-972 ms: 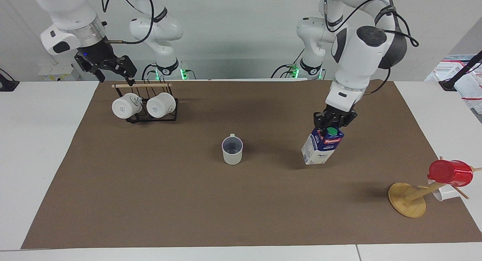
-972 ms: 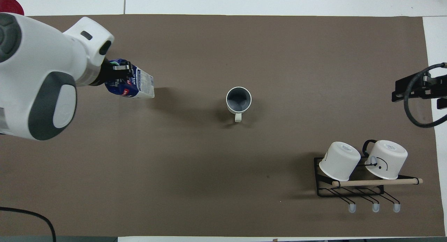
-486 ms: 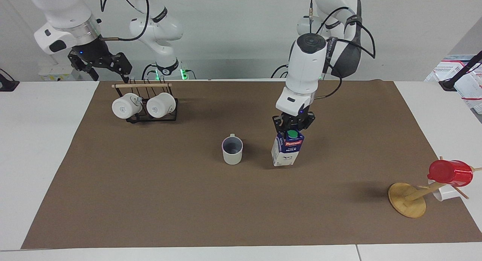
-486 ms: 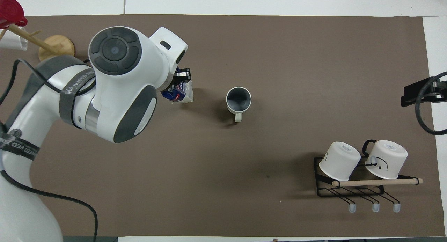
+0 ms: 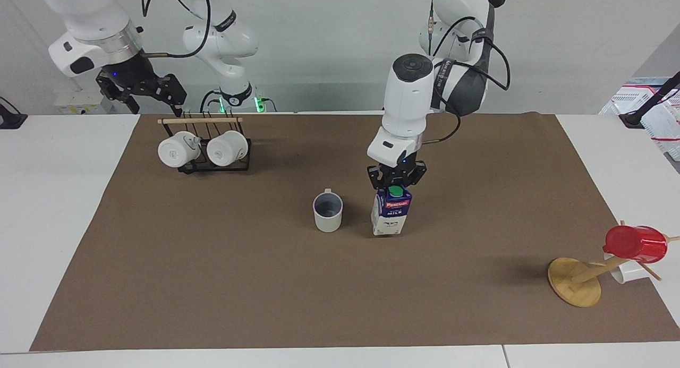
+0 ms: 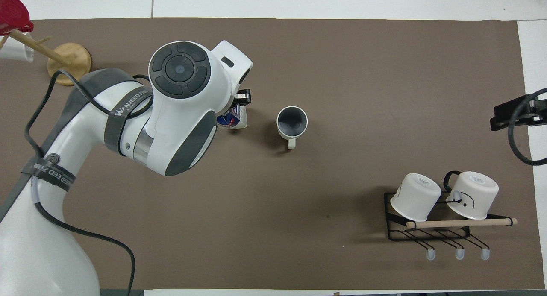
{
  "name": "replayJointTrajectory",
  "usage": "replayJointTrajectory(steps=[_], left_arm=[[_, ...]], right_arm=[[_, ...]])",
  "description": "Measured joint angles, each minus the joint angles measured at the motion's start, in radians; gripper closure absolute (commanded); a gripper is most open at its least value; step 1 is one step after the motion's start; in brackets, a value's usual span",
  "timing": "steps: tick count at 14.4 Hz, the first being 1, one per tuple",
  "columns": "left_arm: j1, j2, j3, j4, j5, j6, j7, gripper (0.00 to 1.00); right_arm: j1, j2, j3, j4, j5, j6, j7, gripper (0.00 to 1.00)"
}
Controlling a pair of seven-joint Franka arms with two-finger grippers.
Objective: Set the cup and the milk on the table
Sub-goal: 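Carry the milk carton with the left gripper beside the white mug, then lower the milk carton onto the table and open the left gripper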
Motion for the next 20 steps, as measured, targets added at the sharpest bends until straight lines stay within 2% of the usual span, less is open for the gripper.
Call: replayJointTrajectory(steps=[7,20], left_arm=[[-0.074,0.038,0.000,0.001,0.004,0.019,-0.109,1.00],[-0.096,0.057,0.002,0.001,0.029,0.049,-0.142,1.00]], right_arm=[[0.000,0.000,0.000,0.000,0.000,0.000,0.000,0.00],[0.000,0.000,0.000,0.000,0.000,0.000,0.000,0.00]])
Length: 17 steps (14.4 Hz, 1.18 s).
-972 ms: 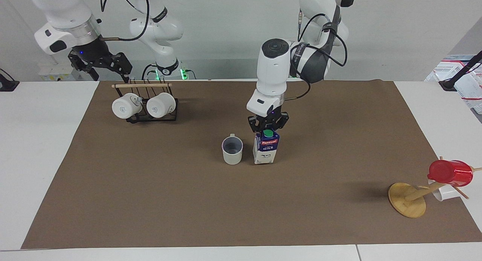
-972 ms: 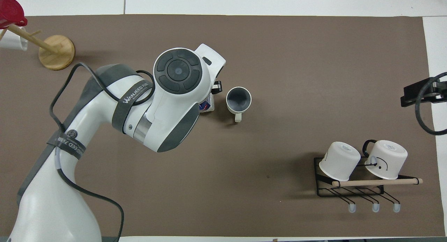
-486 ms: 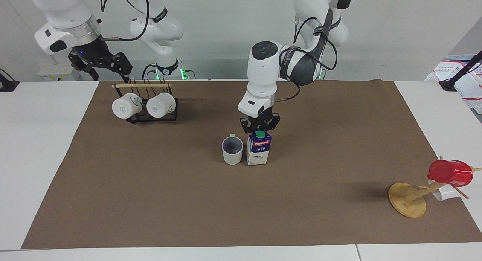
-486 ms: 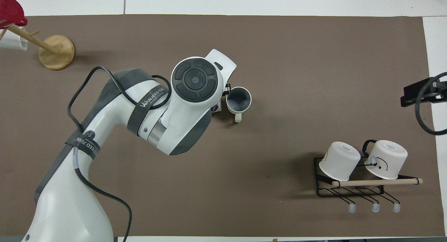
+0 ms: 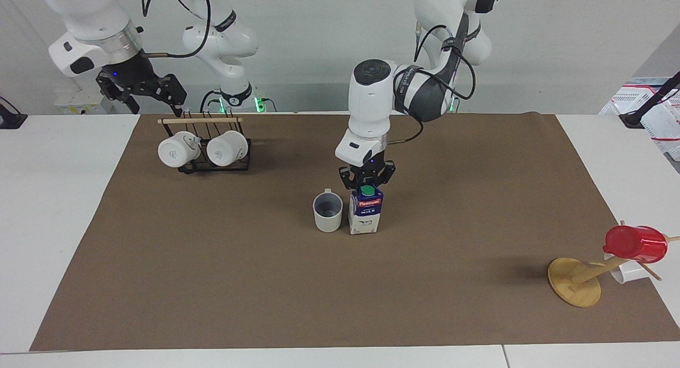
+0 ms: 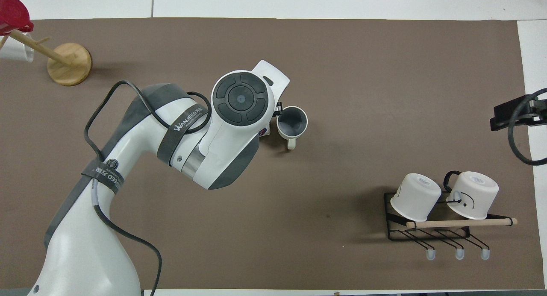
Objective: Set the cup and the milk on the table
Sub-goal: 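Lower the milk carton onto the table and open the left gripper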
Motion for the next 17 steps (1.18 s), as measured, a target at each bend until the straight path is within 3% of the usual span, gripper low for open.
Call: replayJointTrajectory(steps=[1,3,10,17], left_arm=[[0.000,0.002,0.000,-0.001,0.000,0.002,0.000,0.79],[0.000,0.005,0.000,-0.003,0.000,0.005,0.000,0.00],[0.000,-0.004,0.000,0.013,0.001,0.016,0.000,0.00],[0.056,-0.102,0.017,0.009,-0.014,-0.049,0.026,0.00]], right_arm=[[0.000,0.000,0.000,0.000,0.000,0.001,0.000,0.00],[0.002,0.000,0.001,-0.001,0.001,0.026,-0.002,0.00],[0.002,0.002,0.002,-0.022,0.001,0.081,-0.002,0.00],[0.000,0.002,-0.001,-0.024,0.001,0.081,-0.002,0.00]])
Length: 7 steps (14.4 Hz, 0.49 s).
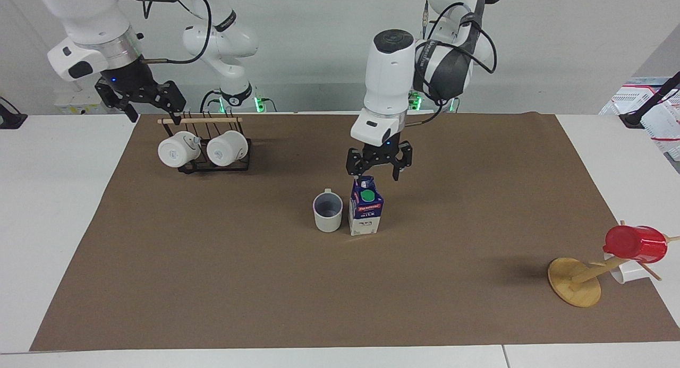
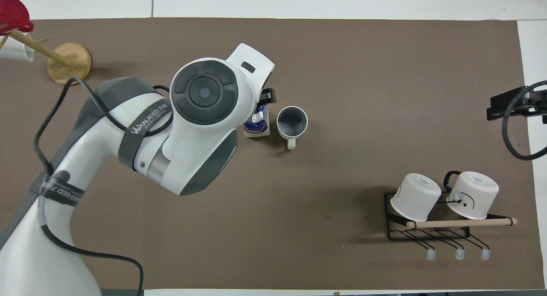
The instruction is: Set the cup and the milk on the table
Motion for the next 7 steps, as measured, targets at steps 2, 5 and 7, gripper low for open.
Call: replayJointTrajectory(steps=[2,5,7], left_arm=[[0.075,-0.029,0.003,-0.030,-0.034,-0.013,0.091,0.00],[0.203,-0.081,0.008,-0.091,-0.059,-0.025,0.253,0.00],[0.277,-0.111,0.010,-0.110,-0.061,-0.063,0.344,0.00]], right_arm=[[0.000,0.000,0.000,0.000,0.000,0.000,0.000,0.00],[0.000,0.000,0.000,-0.001,0.000,0.000,0.000,0.00],[0.000,0.000,0.000,-0.001,0.000,0.000,0.000,0.00]])
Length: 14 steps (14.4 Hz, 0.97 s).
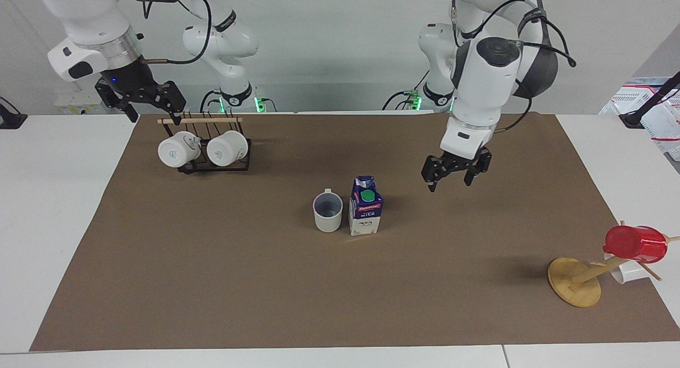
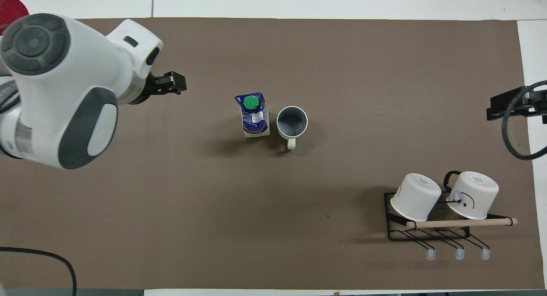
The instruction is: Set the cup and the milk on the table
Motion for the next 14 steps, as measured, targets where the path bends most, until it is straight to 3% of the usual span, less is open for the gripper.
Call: replayJointTrajectory(steps=[7,14], left_arm=[[0.213,-0.071,0.002,-0.002,-0.066,-0.118,0.291,0.00],[0.277,-0.088,0.002,0.124,-0.071,-0.274,0.387,0.00]], right_arm=[[0.000,0.000,0.000,0.000,0.000,0.000,0.000,0.00],[0.000,0.000,0.000,0.000,0.000,0.000,0.000,0.00]])
